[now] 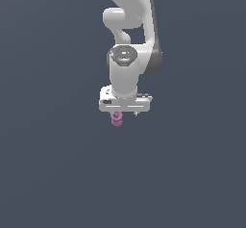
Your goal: Pick up the object and move it to a goal position.
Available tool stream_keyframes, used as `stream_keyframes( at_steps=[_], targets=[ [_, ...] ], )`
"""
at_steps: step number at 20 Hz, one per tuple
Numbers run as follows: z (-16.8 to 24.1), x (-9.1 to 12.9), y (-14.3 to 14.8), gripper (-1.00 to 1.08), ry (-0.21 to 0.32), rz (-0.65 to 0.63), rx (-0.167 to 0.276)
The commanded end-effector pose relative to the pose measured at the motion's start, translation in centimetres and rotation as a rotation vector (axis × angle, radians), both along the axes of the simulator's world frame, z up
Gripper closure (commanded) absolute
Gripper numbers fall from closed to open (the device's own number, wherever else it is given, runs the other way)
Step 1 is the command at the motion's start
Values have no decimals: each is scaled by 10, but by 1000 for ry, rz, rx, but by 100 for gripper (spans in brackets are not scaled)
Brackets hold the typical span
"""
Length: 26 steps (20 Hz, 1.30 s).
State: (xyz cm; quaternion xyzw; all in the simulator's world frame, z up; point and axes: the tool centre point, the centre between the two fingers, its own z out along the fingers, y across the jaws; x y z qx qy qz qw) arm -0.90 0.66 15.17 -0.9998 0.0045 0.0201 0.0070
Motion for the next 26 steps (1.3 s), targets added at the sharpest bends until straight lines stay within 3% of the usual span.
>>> stream_keyframes(
  at_steps=[1, 16, 26],
  targets=[
    [0, 0, 0, -92, 0, 0, 0],
    [9, 4, 7, -92, -33, -14, 26],
    [-24, -21, -17, -92, -35, -120, 4]
  ],
)
